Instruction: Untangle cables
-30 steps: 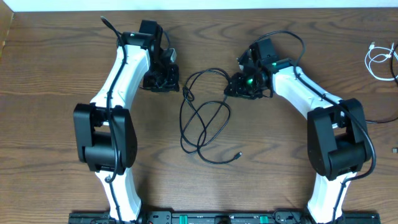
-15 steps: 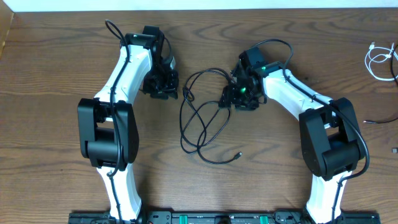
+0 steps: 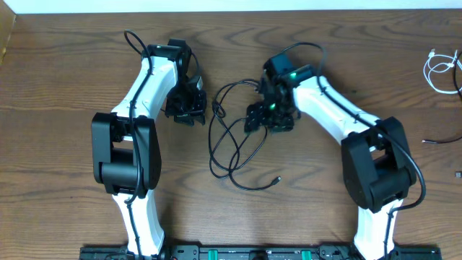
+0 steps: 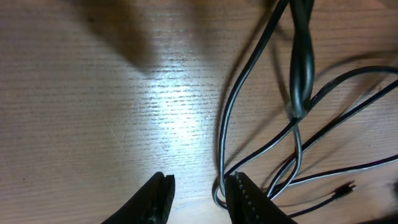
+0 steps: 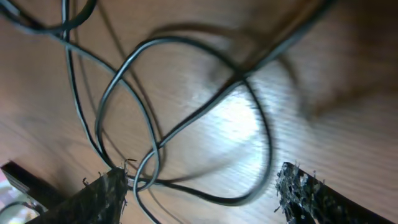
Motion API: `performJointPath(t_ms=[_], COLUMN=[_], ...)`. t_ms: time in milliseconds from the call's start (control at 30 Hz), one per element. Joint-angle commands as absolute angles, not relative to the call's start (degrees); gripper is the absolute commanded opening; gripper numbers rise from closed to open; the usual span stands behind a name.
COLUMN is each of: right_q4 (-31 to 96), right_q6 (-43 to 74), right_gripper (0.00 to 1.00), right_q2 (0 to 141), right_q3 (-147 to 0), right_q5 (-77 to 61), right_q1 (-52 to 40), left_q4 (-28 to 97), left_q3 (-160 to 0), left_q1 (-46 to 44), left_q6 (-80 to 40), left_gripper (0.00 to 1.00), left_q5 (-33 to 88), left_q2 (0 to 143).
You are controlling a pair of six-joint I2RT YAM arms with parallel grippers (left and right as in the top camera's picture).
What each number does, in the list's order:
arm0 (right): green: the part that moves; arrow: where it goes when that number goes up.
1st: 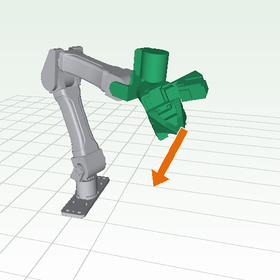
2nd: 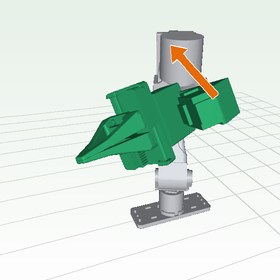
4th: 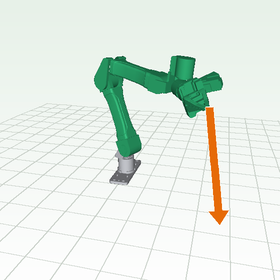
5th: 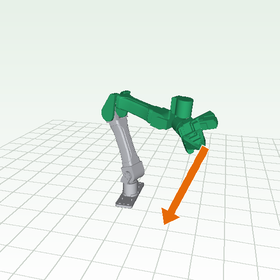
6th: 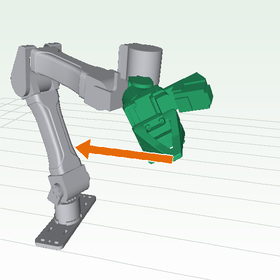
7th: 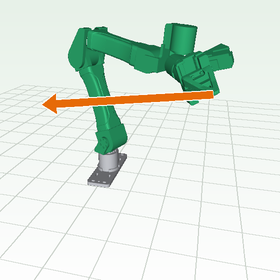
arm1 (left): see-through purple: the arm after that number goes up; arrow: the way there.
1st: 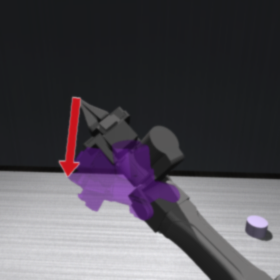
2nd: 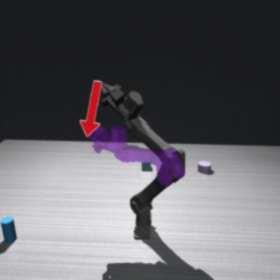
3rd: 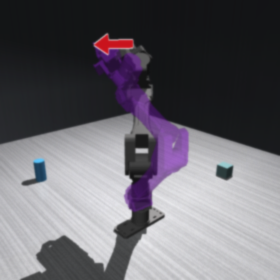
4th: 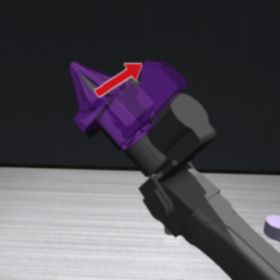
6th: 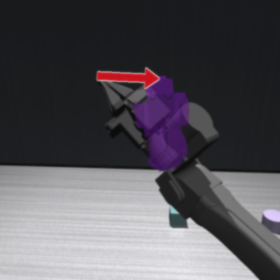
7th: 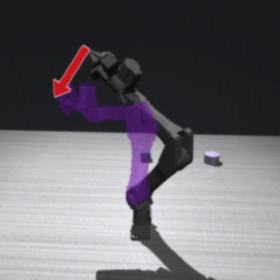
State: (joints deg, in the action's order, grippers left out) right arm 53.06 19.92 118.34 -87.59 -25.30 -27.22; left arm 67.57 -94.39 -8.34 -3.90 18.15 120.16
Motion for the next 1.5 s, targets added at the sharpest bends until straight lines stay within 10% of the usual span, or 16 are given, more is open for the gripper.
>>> performJointPath(t_ms=[0, 1133, 1467], right_q4=[52.93, 41.52, 41.36], right_q6=[21.45, 26.33, 26.33], right_gripper=[0.75, 0.76, 0.76], right_q2=[118.43, 122.58, 122.58], right_q3=[-87.05, -85.97, -85.97], right_q5=[-22.22, -15.57, -16.95], right_q1=[-29.82, -35.73, -35.62], left_q4=[67.9, 57.65, 53.23], left_q3=[-94.17, -84.97, -80.36], left_q1=[-8.16, -8.05, -11.4], left_q6=[-5.56, -12.93, -18.63], left_gripper=[0.33, 0.08, 0.08], left_q5=[19.03, 2.48, 15.97], left_q2=[121.01, 116.95, 119.17])
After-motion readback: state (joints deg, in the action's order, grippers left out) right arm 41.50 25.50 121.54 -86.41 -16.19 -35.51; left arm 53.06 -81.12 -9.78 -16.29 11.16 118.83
